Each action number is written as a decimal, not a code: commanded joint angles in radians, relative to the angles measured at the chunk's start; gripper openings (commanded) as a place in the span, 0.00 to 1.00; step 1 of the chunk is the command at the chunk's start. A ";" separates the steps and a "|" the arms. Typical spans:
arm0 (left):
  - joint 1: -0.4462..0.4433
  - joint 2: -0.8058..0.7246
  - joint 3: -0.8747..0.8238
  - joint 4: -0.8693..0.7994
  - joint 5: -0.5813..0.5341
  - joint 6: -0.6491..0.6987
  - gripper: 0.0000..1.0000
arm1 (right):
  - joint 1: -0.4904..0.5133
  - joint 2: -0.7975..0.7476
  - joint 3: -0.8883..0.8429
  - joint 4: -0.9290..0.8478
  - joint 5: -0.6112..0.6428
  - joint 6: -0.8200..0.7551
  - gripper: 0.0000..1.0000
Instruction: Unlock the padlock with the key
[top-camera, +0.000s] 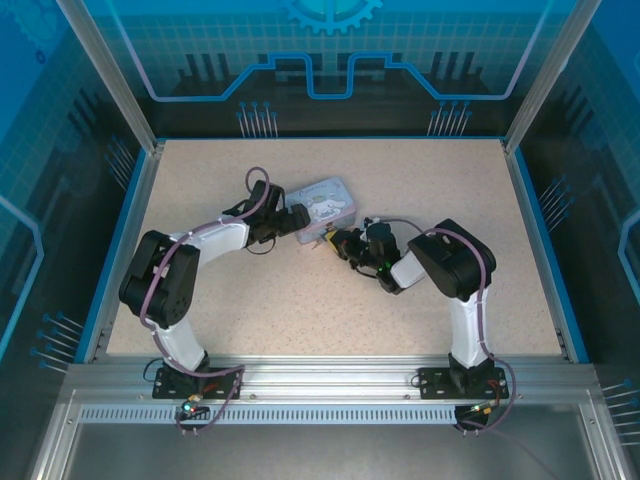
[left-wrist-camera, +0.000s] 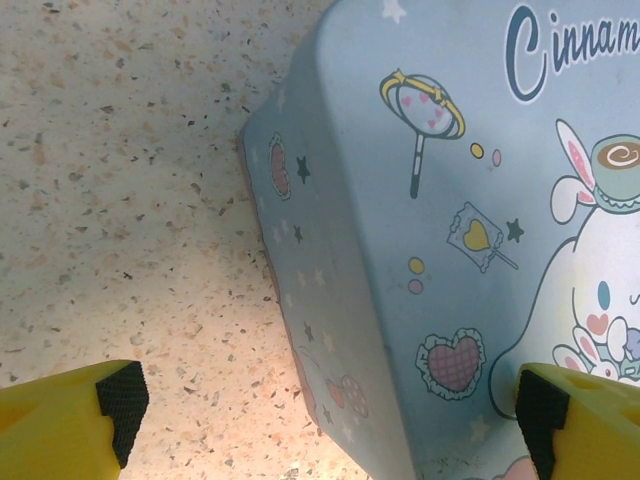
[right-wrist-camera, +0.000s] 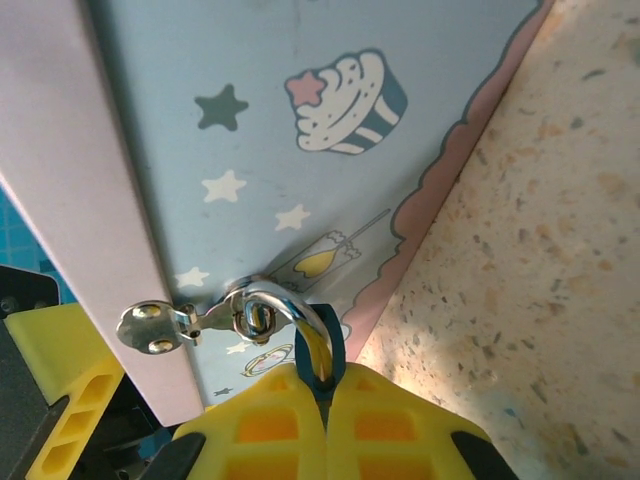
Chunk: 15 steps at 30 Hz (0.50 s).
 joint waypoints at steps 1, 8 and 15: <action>0.012 0.065 -0.045 -0.143 -0.085 0.012 0.95 | -0.035 -0.012 -0.009 -0.081 0.064 0.021 0.00; 0.012 0.070 -0.033 -0.157 -0.091 0.018 0.94 | -0.042 -0.080 0.103 -0.506 -0.002 -0.139 0.00; 0.012 0.075 -0.027 -0.162 -0.097 0.025 0.94 | -0.047 -0.158 0.154 -0.852 0.080 -0.261 0.00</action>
